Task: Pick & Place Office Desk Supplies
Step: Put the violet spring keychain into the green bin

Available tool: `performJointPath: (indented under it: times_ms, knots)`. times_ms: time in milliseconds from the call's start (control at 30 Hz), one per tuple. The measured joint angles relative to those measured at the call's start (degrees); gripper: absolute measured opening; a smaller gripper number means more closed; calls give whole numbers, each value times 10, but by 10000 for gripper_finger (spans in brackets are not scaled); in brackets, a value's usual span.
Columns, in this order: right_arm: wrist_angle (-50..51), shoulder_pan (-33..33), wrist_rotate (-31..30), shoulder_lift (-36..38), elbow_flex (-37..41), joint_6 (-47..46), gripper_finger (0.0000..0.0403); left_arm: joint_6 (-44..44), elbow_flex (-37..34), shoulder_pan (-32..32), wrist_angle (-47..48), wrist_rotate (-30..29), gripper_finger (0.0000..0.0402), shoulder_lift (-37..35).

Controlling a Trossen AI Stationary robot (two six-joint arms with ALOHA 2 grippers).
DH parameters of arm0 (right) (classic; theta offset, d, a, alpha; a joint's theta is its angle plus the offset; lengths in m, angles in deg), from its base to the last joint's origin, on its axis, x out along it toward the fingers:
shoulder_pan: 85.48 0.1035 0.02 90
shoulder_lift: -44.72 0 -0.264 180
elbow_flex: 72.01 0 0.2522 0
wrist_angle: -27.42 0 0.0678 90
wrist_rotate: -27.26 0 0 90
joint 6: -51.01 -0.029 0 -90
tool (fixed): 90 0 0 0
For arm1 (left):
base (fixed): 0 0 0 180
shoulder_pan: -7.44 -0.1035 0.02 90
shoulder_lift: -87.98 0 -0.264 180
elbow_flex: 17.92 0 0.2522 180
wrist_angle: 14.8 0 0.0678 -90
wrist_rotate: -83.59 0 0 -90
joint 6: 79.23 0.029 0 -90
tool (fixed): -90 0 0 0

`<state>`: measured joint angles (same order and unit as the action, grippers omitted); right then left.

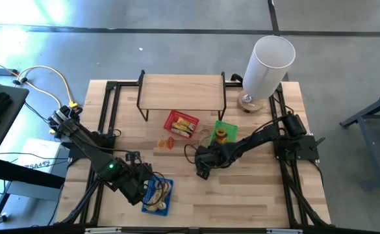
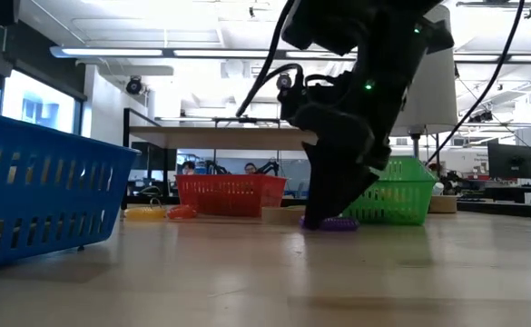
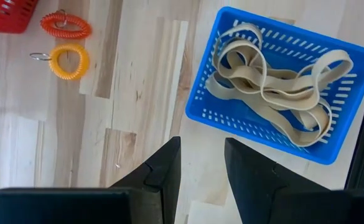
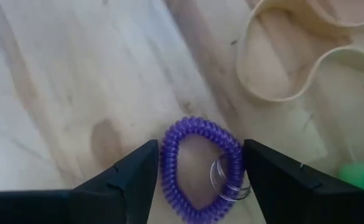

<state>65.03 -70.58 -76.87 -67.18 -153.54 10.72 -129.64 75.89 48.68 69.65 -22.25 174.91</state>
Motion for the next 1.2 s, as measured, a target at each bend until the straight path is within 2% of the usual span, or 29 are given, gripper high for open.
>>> performJointPath:
  times_ms: [533, 700, 967, 1200]
  knots:
    - [18, 17, 5, 0, 0, 20, 171, -6, 0, -18, -3, 4, 116, 0]
    - [25, 17, 19, 0, -1, 22, 128, -6, 0, -15, -5, 4, 116, 1]
    - [20, 27, 34, 1, -1, 50, 17, -11, 0, -13, -5, 4, 116, 1]
    - [38, 66, 38, -1, -35, 72, 6, 5, 0, -13, -6, 21, 116, 1]
